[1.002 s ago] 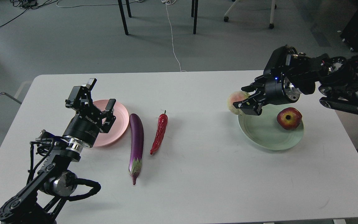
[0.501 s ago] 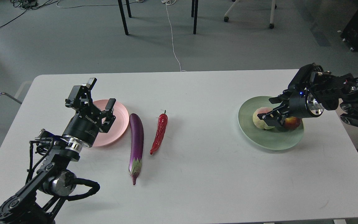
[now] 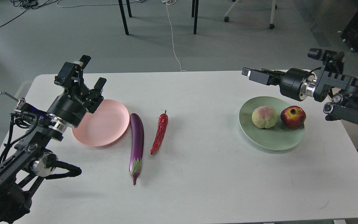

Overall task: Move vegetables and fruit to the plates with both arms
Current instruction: 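Reach the left gripper over the red chili pepper and grasp it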

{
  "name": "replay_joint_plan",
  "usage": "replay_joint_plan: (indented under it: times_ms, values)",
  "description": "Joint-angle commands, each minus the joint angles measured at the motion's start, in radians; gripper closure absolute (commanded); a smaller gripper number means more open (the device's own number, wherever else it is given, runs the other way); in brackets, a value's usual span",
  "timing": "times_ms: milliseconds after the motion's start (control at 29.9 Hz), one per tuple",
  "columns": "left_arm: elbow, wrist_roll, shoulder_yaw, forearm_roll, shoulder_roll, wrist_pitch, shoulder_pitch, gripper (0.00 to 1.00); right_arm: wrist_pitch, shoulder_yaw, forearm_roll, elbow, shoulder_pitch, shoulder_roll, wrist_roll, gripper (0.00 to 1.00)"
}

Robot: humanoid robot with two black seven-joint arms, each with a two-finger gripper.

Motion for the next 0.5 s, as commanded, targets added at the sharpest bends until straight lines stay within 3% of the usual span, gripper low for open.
replay_joint_plan:
  times_ms: [0, 134, 200, 267, 334, 468]
  values:
    - [-0.018, 0.003, 0.149, 0.25, 0.018, -0.015, -0.115, 0.01, 0.097, 0.224, 0.289, 0.032, -0.146, -0.001, 0.0, 0.03]
    - [-0.01, 0.015, 0.354, 0.567, 0.013, -0.018, -0.294, 0.01, 0.279, 0.418, 0.453, 0.042, -0.304, -0.043, 0.0, 0.03]
    - [0.007, 0.053, 0.453, 0.678, 0.01, -0.023, -0.391, 0.01, 0.333, 0.474, 0.463, 0.039, -0.361, -0.057, 0.0, 0.03]
    - [0.062, 0.131, 0.548, 0.75, 0.006, -0.031, -0.478, 0.01, 0.348, 0.51, 0.464, 0.039, -0.41, -0.066, 0.0, 0.03]
    - [0.108, 0.182, 0.638, 0.784, -0.002, -0.057, -0.546, 0.01, 0.352, 0.53, 0.464, 0.039, -0.435, -0.092, 0.0, 0.03]
    - [0.21, 0.213, 0.77, 0.854, -0.06, -0.133, -0.633, 0.01, 0.356, 0.536, 0.464, 0.042, -0.453, -0.119, 0.0, 0.03]
